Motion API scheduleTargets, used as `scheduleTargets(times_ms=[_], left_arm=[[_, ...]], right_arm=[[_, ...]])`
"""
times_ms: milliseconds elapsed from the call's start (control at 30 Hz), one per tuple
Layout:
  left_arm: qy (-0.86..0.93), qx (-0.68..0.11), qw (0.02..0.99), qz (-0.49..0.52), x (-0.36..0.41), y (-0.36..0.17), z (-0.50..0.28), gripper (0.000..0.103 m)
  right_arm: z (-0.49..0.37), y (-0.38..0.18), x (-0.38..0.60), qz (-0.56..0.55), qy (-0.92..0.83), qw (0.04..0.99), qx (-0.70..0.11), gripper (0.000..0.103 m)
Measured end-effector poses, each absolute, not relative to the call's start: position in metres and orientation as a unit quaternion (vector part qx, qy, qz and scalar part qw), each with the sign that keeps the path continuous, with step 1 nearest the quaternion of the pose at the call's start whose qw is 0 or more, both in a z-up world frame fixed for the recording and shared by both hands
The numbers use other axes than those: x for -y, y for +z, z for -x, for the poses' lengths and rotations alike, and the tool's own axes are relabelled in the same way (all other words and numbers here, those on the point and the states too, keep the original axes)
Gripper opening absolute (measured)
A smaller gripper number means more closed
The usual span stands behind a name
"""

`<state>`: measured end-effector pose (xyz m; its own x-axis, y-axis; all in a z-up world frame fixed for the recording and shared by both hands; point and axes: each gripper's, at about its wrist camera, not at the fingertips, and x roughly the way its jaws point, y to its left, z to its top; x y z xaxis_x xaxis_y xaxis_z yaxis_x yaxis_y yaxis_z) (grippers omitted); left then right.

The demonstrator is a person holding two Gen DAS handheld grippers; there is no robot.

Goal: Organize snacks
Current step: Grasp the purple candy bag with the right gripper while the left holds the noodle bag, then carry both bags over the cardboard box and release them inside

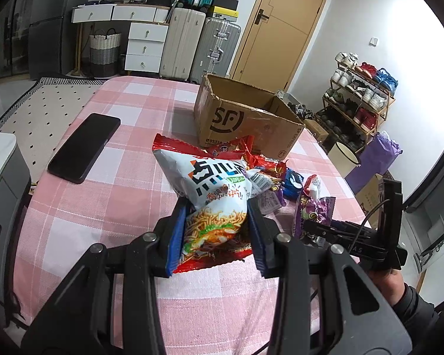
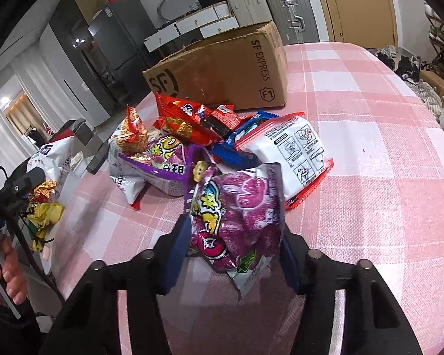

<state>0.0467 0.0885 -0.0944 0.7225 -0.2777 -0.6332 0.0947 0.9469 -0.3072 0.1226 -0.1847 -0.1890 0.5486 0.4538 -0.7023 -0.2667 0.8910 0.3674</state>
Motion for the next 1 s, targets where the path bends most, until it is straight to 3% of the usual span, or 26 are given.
scheduleTargets(times_ms=[367, 400, 733, 1000], left_arm=[[-0.103, -0.354, 0.922, 0.118, -0.083, -0.082, -0.037, 0.036], [-0.104, -0.353, 0.922, 0.117, -0.083, -0.081, -0.035, 0.036], [-0.125, -0.356, 0.921, 0.099, -0.06, -0.07, -0.022, 0.036], [-0.144, -0.346, 0.924, 0.079, -0.035, -0.049, -0.013, 0.036]], right_arm=[[-0.104, -0.176, 0.192, -0.115, 0.209, 0.881, -0.41, 0.046], [-0.102, -0.173, 0.193, -0.117, 0.216, 0.879, -0.408, 0.033], [-0.081, -0.155, 0.199, -0.128, 0.241, 0.878, -0.393, 0.033], [-0.055, -0.097, 0.195, -0.109, 0.267, 0.901, -0.323, 0.033]])
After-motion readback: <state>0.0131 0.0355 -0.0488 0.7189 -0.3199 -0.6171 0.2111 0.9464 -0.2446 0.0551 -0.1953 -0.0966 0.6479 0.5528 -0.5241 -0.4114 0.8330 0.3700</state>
